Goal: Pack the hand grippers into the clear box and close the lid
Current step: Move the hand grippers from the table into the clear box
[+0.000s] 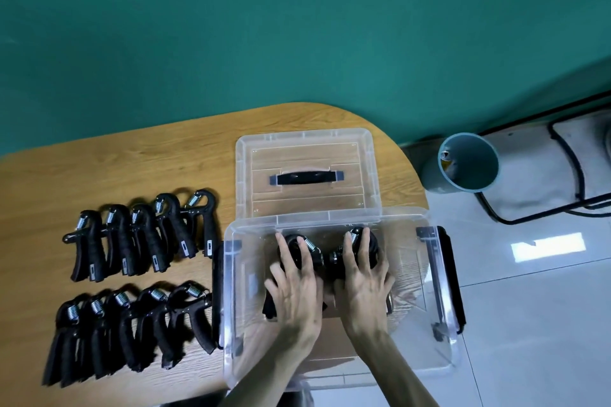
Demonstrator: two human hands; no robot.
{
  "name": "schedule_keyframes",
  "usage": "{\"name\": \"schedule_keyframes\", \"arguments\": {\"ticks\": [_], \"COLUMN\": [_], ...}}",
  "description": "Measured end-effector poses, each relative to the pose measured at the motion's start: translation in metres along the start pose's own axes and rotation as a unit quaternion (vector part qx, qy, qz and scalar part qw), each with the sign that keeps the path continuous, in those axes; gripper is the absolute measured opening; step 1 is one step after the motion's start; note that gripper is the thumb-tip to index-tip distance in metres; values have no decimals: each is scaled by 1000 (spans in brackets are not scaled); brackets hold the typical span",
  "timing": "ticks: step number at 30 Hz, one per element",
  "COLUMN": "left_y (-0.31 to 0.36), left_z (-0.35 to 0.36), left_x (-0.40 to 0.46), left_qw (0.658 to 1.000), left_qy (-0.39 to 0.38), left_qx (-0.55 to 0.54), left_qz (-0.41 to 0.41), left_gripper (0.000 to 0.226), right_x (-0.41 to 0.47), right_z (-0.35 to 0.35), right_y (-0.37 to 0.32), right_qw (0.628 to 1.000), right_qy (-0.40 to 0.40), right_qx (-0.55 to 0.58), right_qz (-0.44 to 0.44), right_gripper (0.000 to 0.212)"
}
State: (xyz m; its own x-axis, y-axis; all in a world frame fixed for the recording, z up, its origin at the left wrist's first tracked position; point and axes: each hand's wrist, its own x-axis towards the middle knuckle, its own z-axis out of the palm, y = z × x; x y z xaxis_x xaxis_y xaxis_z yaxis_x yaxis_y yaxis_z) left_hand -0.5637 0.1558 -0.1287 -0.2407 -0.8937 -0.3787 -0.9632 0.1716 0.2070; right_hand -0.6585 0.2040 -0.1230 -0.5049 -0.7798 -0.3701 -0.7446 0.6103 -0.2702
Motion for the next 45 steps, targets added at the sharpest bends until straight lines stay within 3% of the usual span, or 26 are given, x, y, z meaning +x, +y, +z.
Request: {"name": "schedule_keyframes", "arguments": {"ticks": [9, 20, 26, 33, 39, 45], "left_y": [-6, -10, -13, -14, -30, -44], "left_z": [14, 24, 28, 13, -29, -82], "left_x": [6, 7, 7, 3, -5, -16], "left_qw": [1000, 1000, 999, 997, 994, 981], "left_qy": [-2, 11, 32, 57, 57, 73], "left_qx": [15, 1, 9, 24, 46, 4], "left_qz": [0, 3, 13, 34, 81, 178], "left_gripper": [88, 82, 79, 68, 60, 48], "right_x": [11, 14, 16, 16, 1, -21], "right_z": [17, 28, 30, 24, -7, -44], "right_y": [6, 12, 13, 15, 2, -34], "right_qw": [999, 995, 993, 994, 993, 979], "right_qy": [-24, -12, 0, 6, 75, 123], "right_qx": [-43, -95, -117, -110, -83, -49], "right_qz": [8, -1, -3, -11, -44, -153], "right_gripper": [120, 127, 106, 114, 68, 58]}}
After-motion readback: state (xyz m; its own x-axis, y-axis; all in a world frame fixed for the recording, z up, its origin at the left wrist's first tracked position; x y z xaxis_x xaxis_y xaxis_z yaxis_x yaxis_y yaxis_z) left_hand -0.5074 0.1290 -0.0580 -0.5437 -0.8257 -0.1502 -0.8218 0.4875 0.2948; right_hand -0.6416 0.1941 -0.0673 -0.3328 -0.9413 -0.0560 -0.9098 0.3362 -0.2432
